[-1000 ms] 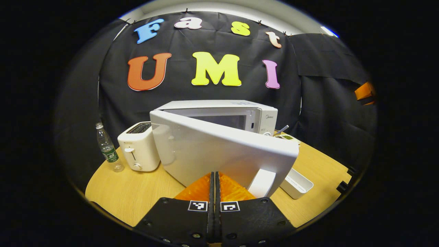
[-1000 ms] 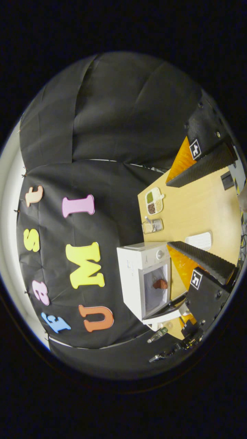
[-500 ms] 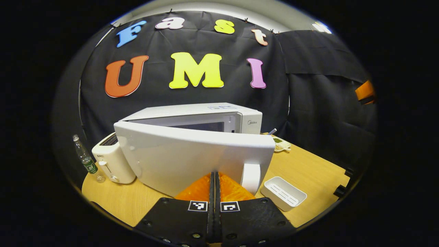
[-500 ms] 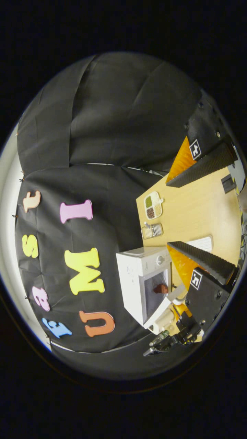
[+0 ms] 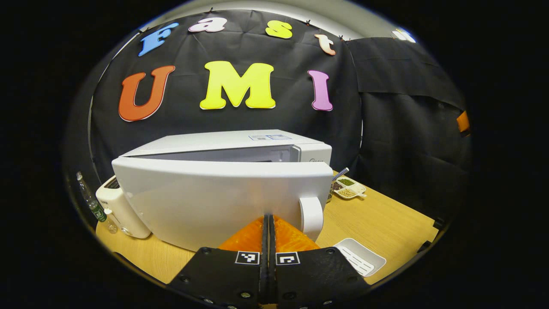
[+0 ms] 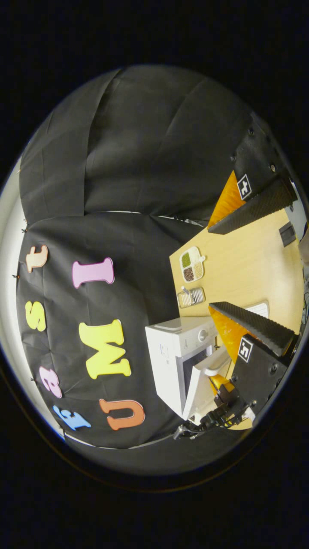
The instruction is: Open the microwave oven with the left hand, put the food in, and close the microwave oven.
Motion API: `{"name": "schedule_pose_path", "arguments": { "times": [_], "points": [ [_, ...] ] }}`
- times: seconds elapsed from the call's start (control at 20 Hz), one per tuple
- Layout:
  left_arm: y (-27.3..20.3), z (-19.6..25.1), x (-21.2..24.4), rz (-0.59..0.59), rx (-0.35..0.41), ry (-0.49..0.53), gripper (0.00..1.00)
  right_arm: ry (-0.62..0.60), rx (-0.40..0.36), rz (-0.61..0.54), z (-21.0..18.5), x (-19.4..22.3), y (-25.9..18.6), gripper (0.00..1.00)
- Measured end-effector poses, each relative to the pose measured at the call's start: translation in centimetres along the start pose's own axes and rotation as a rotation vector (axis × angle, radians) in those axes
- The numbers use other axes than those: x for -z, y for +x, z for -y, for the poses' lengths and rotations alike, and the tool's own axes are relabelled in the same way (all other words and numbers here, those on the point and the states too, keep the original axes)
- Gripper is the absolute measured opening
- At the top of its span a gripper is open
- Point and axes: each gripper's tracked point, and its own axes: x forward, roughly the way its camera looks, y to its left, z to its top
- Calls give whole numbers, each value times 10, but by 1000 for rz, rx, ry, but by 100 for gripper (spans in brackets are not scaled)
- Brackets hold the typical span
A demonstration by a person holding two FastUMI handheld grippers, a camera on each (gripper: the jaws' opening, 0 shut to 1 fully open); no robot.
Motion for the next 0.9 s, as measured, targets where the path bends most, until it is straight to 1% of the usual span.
{"name": "schedule_pose_path", "arguments": {
  "times": [0.05, 0.15, 0.2, 0.45, 0.5, 0.65, 0.8, 0.85, 0.9],
  "points": [
    [6, 1, -1, 0, 1, 2, 0, 3, 3, -1, 1, -1, 1, 100],
    [18, 2, -4, 2, 2, 6, 0, 13, 9, -1, 4, -3, 5, 100],
    [23, 2, -5, 2, 1, 5, 0, 19, 13, 1, 4, -4, 6, 92],
    [46, -3, -9, 9, -11, -1, 0, 25, 15, 8, 5, -7, 12, 92],
    [51, -5, -10, 9, -14, -6, 0, 28, 17, 10, 6, -8, 12, 100],
    [57, -1, -10, 6, -9, -17, 0, 34, 22, 10, 9, -3, 10, 100],
    [60, 1, -10, 4, -17, -4, 0, 42, 29, 12, 15, -1, 5, 100],
    [60, 2, -9, 4, -17, -3, 0, 47, 32, 13, 18, 1, 3, 92],
    [62, 2, -10, 11, -22, 3, 0, 50, 35, 12, 19, 3, 0, 100]
  ]
}}
